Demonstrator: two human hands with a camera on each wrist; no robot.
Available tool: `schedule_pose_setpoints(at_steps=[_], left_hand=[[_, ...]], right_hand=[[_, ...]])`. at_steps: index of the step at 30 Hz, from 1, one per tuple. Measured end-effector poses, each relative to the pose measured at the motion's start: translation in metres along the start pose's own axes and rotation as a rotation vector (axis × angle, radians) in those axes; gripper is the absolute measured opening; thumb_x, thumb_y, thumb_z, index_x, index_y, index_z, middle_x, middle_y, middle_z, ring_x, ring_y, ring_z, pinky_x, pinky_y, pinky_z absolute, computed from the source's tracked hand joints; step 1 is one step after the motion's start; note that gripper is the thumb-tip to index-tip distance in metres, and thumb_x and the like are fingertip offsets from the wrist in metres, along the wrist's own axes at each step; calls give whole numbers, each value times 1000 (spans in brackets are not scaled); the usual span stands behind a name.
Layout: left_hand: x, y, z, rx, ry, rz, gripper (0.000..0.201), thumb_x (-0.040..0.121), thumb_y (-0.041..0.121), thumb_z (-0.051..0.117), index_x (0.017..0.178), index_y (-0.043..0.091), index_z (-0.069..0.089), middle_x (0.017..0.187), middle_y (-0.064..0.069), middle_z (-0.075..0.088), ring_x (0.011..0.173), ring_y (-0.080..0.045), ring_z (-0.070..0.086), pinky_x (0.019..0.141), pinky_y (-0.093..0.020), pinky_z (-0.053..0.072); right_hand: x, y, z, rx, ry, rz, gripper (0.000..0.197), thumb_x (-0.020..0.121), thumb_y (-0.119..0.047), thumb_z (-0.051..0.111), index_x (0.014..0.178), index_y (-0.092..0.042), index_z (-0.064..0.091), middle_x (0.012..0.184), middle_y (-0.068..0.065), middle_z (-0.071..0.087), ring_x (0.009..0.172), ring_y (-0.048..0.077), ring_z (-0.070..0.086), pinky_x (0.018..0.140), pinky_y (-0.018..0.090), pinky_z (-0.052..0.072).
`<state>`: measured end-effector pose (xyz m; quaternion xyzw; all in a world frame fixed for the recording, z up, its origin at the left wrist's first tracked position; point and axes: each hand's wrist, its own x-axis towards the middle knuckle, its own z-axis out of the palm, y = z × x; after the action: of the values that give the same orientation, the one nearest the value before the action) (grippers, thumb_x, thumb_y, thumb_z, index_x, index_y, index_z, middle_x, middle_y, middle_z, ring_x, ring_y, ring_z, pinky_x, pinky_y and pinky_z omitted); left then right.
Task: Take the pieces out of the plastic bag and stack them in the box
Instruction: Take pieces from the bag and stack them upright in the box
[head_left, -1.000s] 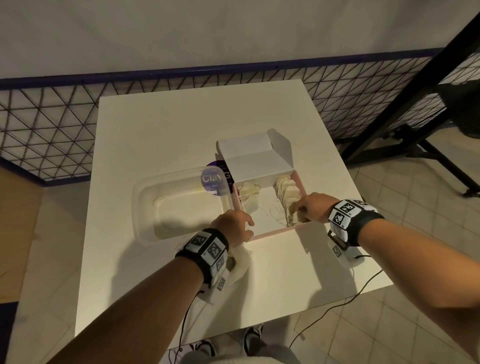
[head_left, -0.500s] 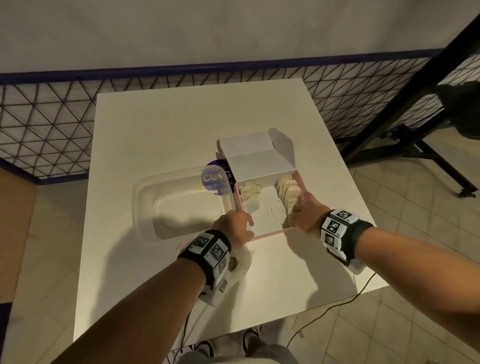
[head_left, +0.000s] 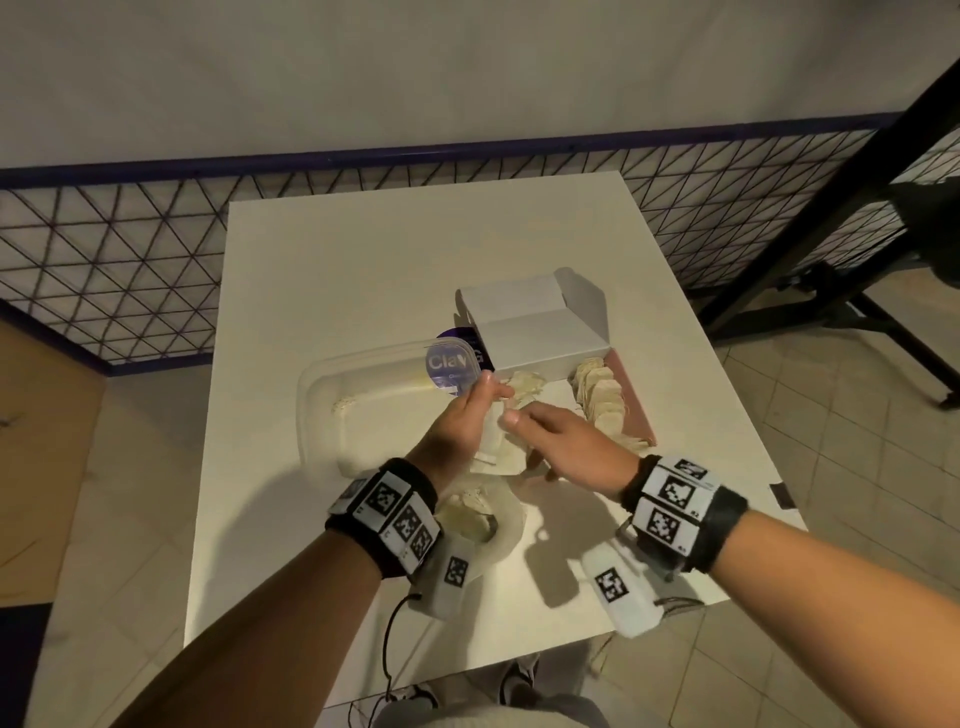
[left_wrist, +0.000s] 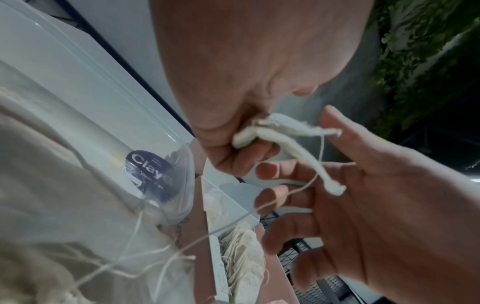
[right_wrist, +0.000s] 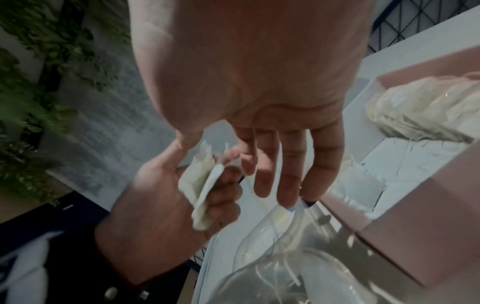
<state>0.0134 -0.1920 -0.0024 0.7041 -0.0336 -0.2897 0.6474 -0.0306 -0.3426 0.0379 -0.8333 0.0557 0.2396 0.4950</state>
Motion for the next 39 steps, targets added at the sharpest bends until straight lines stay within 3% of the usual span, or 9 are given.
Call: schedule_pose_setpoints(at_steps=[4, 10, 12, 16, 20, 24, 27, 31, 39], left_hand=[[-8, 8, -1, -127, 11, -73, 66, 78, 80, 26, 103, 33, 65, 132, -9, 57, 125, -24, 52, 110, -46, 35], [-24, 8, -12, -169, -19, -48, 15, 98, 22, 49, 104, 25, 62, 109, -11, 64, 95, -21, 63, 94, -43, 47], [-27, 3, -17, -66, 1, 20, 20, 92, 7, 58, 101, 24, 62, 103, -8, 64, 85, -17, 65, 85, -35, 52], [-30, -3, -21, 49, -12, 77, 27, 84, 1, 67, 94, 26, 64, 96, -5, 60, 77, -20, 62, 77, -32, 52], [-25, -5, -19, 124, -8, 31, 27, 85, 11, 68, 97, 34, 59, 89, 0, 57, 74, -23, 62, 71, -39, 53], [-13, -10, -10, 195, -11, -88, 15, 90, 15, 58, 99, 27, 58, 92, -1, 55, 66, -17, 56, 54, -28, 43], [-3, -12, 2, 388, -111, -90, 19, 92, 18, 54, 109, 22, 62, 102, -4, 58, 79, -22, 60, 63, -24, 43], [10, -18, 7, 559, -130, -85, 26, 94, 15, 52, 117, 16, 63, 123, -6, 61, 110, -24, 59, 81, -18, 40], [26, -34, 12, 713, -173, -104, 31, 92, 18, 50, 122, 16, 59, 124, -6, 61, 113, -22, 55, 88, -21, 38]], right_hand=[[4, -5, 24, 221, 74, 15, 13, 88, -42, 58, 89, -29, 56, 76, -5, 63, 67, 20, 66, 57, 29, 52], [1, 4, 31, 514, 151, 26, 9, 87, -13, 65, 95, -11, 62, 75, 10, 64, 56, 19, 55, 53, 29, 48], [-1, 5, 28, 556, 140, 16, 12, 86, -12, 66, 97, -9, 62, 79, 11, 65, 57, 17, 57, 54, 27, 48], [-7, 9, 14, 311, 125, -29, 10, 84, -10, 68, 79, -17, 62, 66, -8, 62, 56, 7, 57, 56, 26, 52], [0, 9, -26, -176, 184, -85, 20, 84, -15, 69, 68, -19, 57, 66, -8, 57, 61, 4, 52, 64, 25, 41], [32, 7, -66, -708, 205, -49, 10, 86, -18, 64, 82, -10, 61, 83, 10, 65, 86, 27, 60, 70, 27, 38], [59, 16, -57, -917, 39, 45, 11, 85, -19, 59, 94, -17, 66, 103, 8, 68, 104, 27, 59, 85, 33, 41], [93, 36, -30, -954, -124, 89, 31, 86, -11, 55, 116, -15, 65, 115, 12, 66, 104, 29, 61, 91, 35, 48], [111, 59, -21, -893, -96, 49, 37, 86, -10, 56, 122, -15, 59, 120, 15, 62, 107, 31, 59, 87, 28, 43]])
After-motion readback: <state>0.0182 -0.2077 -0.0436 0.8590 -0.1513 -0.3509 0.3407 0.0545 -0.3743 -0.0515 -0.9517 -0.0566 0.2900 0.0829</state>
